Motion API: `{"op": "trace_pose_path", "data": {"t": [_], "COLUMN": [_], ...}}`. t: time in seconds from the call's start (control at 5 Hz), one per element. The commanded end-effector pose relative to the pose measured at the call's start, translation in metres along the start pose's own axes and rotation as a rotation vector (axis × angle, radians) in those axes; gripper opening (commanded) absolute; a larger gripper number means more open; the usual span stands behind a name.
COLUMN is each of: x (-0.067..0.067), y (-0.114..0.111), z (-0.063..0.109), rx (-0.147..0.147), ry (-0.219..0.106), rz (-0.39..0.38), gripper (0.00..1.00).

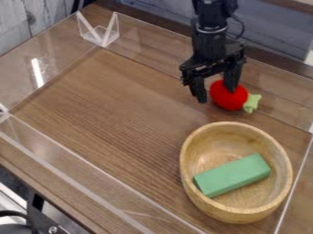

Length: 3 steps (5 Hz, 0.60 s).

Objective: Move the red object to the left side of the table

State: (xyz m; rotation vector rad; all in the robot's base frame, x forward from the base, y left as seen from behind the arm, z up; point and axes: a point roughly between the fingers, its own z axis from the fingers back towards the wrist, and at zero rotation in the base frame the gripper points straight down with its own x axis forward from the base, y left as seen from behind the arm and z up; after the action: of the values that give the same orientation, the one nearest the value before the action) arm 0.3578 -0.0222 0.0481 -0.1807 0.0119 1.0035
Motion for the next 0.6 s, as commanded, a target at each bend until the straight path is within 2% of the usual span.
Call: {"op": "trace_pose_path", "data": {"t": [0.0,0.2,0.4], "x": [-0.0051,-0.0128,-0.0107], "y": [-0.0205,-0.0291,-0.0296], "z": [0.0071,0.0003,0.0021], "rx": [-0.039,-0.032,-0.021], "ry": [-0.032,-0.033,-0.026], "rz": [-0.003,-0.003,-0.040], "gripper": [1.00,1.00,1.00]}}
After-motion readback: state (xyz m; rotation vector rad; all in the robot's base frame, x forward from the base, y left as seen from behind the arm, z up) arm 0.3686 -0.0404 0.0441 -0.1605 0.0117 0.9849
